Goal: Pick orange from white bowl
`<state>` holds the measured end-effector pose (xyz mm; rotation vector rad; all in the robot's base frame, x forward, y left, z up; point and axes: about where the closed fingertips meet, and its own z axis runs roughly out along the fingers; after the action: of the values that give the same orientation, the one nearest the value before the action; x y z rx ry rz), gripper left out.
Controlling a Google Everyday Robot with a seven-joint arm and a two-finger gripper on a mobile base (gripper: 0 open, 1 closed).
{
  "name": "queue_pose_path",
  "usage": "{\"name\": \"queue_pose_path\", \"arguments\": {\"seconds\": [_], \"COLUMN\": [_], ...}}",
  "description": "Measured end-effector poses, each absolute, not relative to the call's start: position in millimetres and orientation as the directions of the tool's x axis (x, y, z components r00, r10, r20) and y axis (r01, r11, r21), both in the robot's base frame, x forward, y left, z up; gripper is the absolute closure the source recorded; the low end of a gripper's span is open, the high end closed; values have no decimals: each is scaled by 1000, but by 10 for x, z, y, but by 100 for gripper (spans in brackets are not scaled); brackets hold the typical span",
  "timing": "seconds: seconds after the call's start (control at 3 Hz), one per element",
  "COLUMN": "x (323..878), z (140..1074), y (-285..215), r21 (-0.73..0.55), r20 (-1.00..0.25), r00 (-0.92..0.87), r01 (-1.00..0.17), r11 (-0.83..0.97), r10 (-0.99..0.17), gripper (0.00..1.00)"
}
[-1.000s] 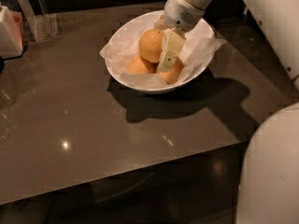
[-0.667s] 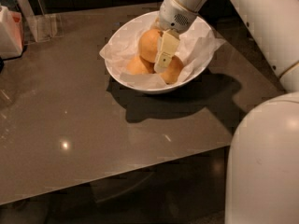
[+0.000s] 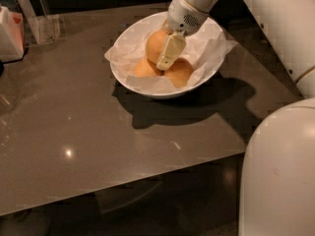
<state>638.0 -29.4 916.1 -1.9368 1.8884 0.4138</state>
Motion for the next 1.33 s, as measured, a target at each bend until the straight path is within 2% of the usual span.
{"name": "queue_pose_path", "arguments": {"seconds": [0.67, 1.0, 1.33], "x": [6383, 6263, 6024], "z": [9195, 9452, 9764], "y": [-290, -205, -164], "r21": [-81, -170, -260], "r20": [-478, -496, -553], "r00": [43, 117, 199], "r01": [-997, -985, -964], "r11": [-5, -36, -59], "r10": [-877, -860, -809], "gripper": [89, 100, 100]}}
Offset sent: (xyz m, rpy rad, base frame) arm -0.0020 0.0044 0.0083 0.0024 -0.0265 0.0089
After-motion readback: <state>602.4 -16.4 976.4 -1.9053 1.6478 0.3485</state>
